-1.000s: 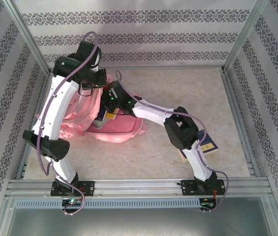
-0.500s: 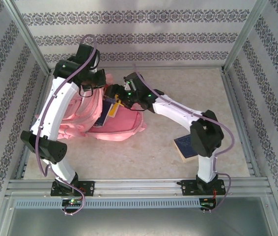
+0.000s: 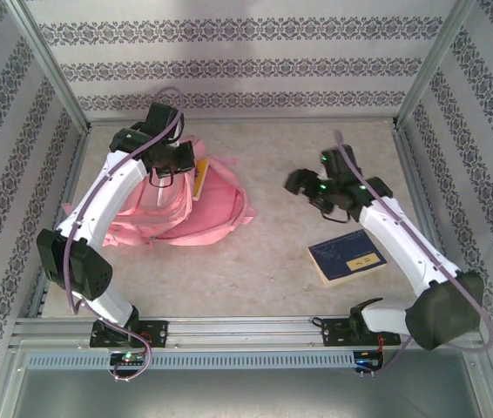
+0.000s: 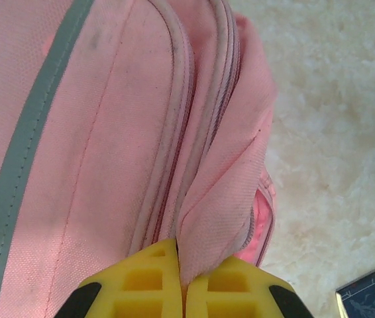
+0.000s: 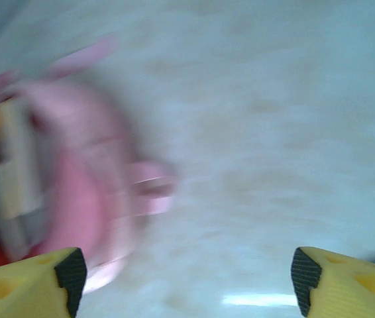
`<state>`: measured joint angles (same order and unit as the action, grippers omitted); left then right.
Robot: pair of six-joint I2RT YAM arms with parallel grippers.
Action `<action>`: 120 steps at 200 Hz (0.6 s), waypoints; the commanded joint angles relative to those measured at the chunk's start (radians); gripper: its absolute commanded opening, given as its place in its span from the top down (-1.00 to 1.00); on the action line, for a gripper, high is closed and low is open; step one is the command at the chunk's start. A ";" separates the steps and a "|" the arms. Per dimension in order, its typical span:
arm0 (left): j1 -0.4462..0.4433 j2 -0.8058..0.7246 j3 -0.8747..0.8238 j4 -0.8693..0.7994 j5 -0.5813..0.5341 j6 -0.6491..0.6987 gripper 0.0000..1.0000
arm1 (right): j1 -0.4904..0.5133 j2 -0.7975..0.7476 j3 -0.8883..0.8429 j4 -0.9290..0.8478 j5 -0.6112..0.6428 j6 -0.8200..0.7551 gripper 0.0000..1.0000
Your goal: Pack the student bag
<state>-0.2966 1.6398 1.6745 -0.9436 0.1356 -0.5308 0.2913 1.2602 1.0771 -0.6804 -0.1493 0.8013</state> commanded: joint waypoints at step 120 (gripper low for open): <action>-0.068 0.007 -0.067 0.064 -0.068 0.062 -0.05 | -0.378 0.141 -0.349 0.013 0.074 -0.052 -0.85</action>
<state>-0.3424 1.6989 1.5875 -0.8658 0.1188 -0.4808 -0.0837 1.3678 0.7635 -0.7483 0.0448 0.7666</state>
